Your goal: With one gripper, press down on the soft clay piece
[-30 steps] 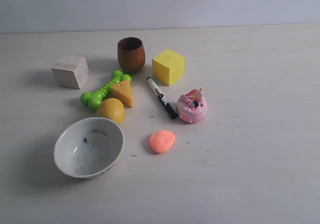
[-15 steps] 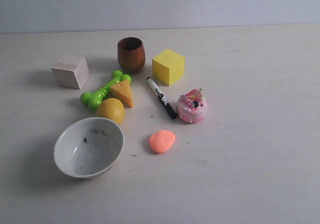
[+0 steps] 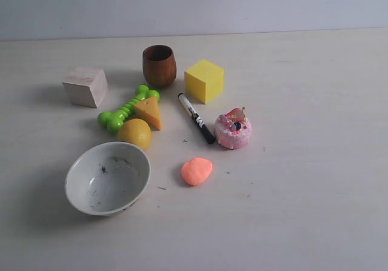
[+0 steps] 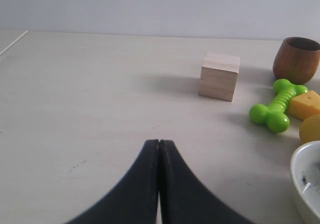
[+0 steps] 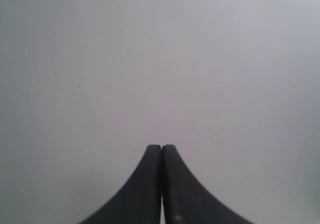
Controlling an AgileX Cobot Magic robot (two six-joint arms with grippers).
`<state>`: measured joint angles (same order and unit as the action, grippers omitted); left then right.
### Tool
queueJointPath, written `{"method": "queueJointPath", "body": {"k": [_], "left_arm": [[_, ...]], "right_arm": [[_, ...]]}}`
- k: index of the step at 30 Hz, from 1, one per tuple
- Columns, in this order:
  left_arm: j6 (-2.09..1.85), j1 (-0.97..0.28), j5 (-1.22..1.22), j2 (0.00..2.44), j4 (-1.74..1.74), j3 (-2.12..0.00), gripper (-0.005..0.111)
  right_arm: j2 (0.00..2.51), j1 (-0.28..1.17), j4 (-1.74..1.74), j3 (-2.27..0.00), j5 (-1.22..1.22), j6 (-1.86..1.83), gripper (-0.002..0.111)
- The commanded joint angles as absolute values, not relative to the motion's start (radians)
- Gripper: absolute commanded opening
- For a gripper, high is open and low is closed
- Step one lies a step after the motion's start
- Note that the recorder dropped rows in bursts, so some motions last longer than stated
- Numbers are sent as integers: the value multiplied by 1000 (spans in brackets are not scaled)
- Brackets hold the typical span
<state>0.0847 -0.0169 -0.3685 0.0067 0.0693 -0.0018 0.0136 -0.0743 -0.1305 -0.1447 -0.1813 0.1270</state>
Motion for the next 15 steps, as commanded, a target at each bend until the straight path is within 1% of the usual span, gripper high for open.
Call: {"method": "queueJointPath", "body": {"k": [1,5,7,12,15], "left_arm": [[81,-22,-358,0,67,0,0],[81,-22,-358,0,67,0,0],[81,-22,-358,0,67,0,0],[81,-22,-358,0,67,0,0],[81,-22,-358,0,67,0,0]], "right_arm": [[122,-70,-41,-338,14,131,0],[282,-70,-58,-538,241,22,0],[379,-70,-146,-643,364,-136,0],[600,-70,-675,-863,654,-734,0],[718,-70,-864,-954,832,-867,0]]}}
